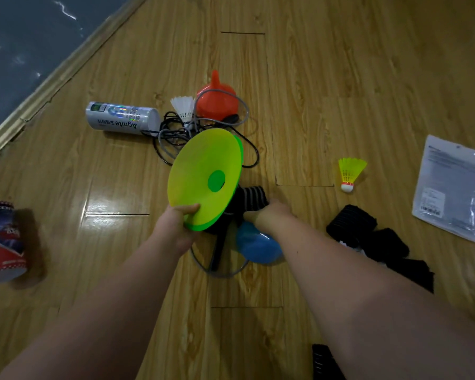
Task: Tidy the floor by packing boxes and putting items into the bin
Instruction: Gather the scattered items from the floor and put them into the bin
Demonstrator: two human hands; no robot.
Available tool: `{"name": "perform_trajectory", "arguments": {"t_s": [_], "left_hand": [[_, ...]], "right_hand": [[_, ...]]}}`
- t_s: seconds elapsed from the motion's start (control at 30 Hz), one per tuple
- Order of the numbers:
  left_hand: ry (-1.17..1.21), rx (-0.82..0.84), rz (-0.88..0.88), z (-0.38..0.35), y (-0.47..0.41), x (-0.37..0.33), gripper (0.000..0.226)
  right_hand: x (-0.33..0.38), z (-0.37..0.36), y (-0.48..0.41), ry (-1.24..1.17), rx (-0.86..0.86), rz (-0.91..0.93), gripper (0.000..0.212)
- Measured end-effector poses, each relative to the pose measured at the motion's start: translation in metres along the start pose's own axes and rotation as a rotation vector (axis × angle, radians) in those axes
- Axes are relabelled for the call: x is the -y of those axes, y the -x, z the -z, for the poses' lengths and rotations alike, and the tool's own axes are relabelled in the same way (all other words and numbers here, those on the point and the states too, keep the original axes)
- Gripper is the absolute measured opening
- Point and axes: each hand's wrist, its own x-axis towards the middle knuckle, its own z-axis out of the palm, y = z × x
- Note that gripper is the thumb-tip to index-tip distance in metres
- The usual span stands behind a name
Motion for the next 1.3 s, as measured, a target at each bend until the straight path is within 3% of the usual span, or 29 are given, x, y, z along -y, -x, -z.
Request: {"name": "perform_trajectory", "arguments": {"t_s": [0.13,0.27,0.37,0.5,0.77,0.87,0.93,1.03,1.1,1.23,1.3], "left_hand": [[-0.089,-0.004,0.040,-0.006,-0.003,0.003,0.054],[-0.272,0.000,0.080,-0.017,-0.005,0.007,0.054],[-0.315,0.038,0.143,-0.025,-0.002,0.010,0.046],[-0.337,0.147,0.244,-0.031,0.005,0.014,0.027],[-0.356,0.259,0.156,-0.050,0.029,0.015,0.020],[-0.298,0.342,0.108,-0.060,0.047,0.009,0.031],[-0.263,0.400,0.078,-0.072,0.060,0.006,0.039],[-0.215,0.449,0.066,-0.100,0.078,0.007,0.033],[-0.202,0.456,0.076,-0.124,0.089,0.013,0.026],[-0.260,0.486,0.119,-0.163,0.105,0.034,0.018],[-0.364,0.536,0.128,-0.179,0.113,0.052,0.020]], "right_hand": [[-0.008,0.006,0.000,-0.107,0.190,-0.104,0.050],[-0.022,0.015,0.018,-0.479,0.253,-0.255,0.054],[-0.032,0.025,0.024,-0.724,0.256,-0.324,0.031],[-0.042,0.029,0.026,-0.985,0.339,-0.279,0.028],[-0.066,0.035,0.035,-1.271,0.203,-0.123,0.012],[-0.077,0.048,0.042,-1.381,0.238,0.021,0.019],[-0.085,0.061,0.048,-1.406,0.192,0.108,0.048],[-0.102,0.083,0.056,-1.413,0.103,0.150,0.090],[-0.117,0.098,0.061,-1.437,0.048,0.169,0.091],[-0.145,0.112,0.066,-1.509,-0.015,0.159,0.062],[-0.156,0.116,0.069,-1.512,-0.034,0.129,0.070]]}}
